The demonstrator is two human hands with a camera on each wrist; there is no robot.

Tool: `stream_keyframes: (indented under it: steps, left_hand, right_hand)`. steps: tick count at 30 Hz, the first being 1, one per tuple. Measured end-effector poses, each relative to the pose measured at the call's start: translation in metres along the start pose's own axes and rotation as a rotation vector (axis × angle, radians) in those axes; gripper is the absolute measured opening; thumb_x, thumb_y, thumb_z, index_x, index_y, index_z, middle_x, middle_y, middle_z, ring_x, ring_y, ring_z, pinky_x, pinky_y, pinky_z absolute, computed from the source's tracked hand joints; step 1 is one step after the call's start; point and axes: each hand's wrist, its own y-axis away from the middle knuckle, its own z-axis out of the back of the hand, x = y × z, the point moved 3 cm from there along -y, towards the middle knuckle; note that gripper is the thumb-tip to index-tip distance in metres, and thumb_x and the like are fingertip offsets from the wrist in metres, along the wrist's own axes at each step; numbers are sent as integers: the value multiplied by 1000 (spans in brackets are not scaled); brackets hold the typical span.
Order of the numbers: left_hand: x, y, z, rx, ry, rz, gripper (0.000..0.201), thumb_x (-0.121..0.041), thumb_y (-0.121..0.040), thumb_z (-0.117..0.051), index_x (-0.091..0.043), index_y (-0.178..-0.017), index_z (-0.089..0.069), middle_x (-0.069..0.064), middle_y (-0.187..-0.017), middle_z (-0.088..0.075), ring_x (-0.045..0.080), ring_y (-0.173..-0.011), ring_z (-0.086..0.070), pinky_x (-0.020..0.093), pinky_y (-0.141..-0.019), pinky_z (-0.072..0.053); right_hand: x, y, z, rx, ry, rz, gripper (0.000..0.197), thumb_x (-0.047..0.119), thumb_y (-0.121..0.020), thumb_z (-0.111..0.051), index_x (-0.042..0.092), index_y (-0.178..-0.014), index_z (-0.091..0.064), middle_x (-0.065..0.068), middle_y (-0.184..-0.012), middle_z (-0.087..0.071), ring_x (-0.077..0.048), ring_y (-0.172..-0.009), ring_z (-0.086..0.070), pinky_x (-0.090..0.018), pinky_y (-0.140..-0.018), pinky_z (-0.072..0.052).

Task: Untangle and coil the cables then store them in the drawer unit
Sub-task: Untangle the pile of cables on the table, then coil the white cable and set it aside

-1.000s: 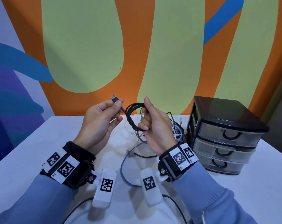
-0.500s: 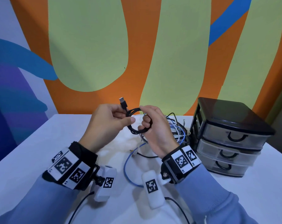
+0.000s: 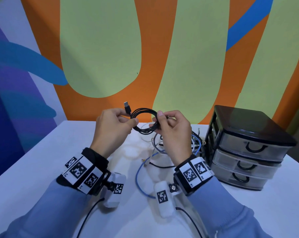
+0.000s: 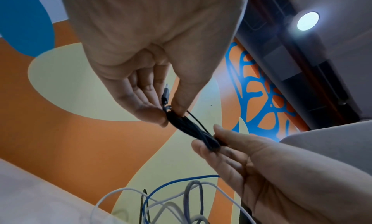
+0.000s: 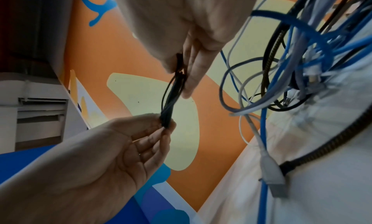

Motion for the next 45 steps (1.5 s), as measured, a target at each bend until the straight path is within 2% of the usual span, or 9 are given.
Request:
stream_keyframes:
  steps: [10,13,16,20,24,27,33,39,45]
  left_hand:
    - [5,-7,8,-7,16,-49,21,-29,-84,-84,-27,-104,-79,-1,-74,-78,23,-82,-76,53,-92,-61]
    - [9,-14,23,-64,-11,-64,14,-28,-85,-84,-29,-97,-78,-2,-76,-78,23,-86,-76,54,-93,-61]
    - [9,-19,41,-88,-105,-66,9,-23,-91,-84,-26,-93,-75,4,-76,-76,28,-84,-75,54,-93,-61]
    - [10,-38,65,-45,-294,-27,7,-24,-92,-83,-20,-92,-77,13,-79,-77,32,-87,-75,50,-99,-58]
    - [23,-74,80,-33,-484,62,18,-18,-90,-83,-7,-77,-75,15,-80,-75,37,-87,-72,45,-82,-60]
    - [46,-96,80,30,-711,178,25,-17,-91,-81,-1,-75,-70,14,-72,-65,32,-70,-57,36,-63,-43]
    - [85,-102,78,123,-1008,329,15,-11,-93,-74,-5,-82,-64,9,-76,-60,27,-69,-57,32,-59,-44]
    - [81,-96,77,12,-995,322,25,-20,-92,-77,-2,-81,-63,14,-88,-65,29,-73,-60,33,-61,-46]
    - [30,-67,-5,423,-539,18,69,-42,-98,-74,-12,-156,-50,10,-150,-58,27,-137,-56,35,-110,-43]
  right_hand:
    - [4,0,0,122,66,-11,22,26,-98,-74,8,-98,-61,-10,-87,-79,-30,-92,-76,-53,-91,-60]
    - [18,2,4,118,353,216,15,33,-93,-77,23,-96,-66,8,-84,-75,-9,-86,-69,-34,-76,-58]
    - [29,2,9,-21,697,456,15,39,-91,-74,29,-99,-67,15,-89,-65,-11,-93,-53,-39,-82,-49]
    - [4,-11,22,132,1078,48,59,62,-83,-72,31,-131,-57,3,-124,-56,-23,-125,-46,-46,-100,-43]
    - [-17,-11,22,400,1057,-111,39,62,-79,-78,32,-102,-68,5,-116,-63,-17,-107,-62,-39,-91,-53]
    - [-22,-10,19,472,1032,-92,25,52,-77,-82,31,-83,-69,10,-97,-68,-13,-93,-65,-40,-86,-56]
    - [-27,-10,20,450,871,-119,12,26,-77,-76,17,-76,-70,4,-77,-69,-17,-78,-65,-41,-76,-56]
    - [-26,-9,19,399,742,-80,28,31,-82,-79,10,-72,-64,-6,-75,-71,-18,-65,-61,-40,-74,-55]
    - [-12,-2,10,369,604,96,52,50,-89,-76,16,-58,-51,5,-54,-47,-16,-58,-50,-34,-64,-43]
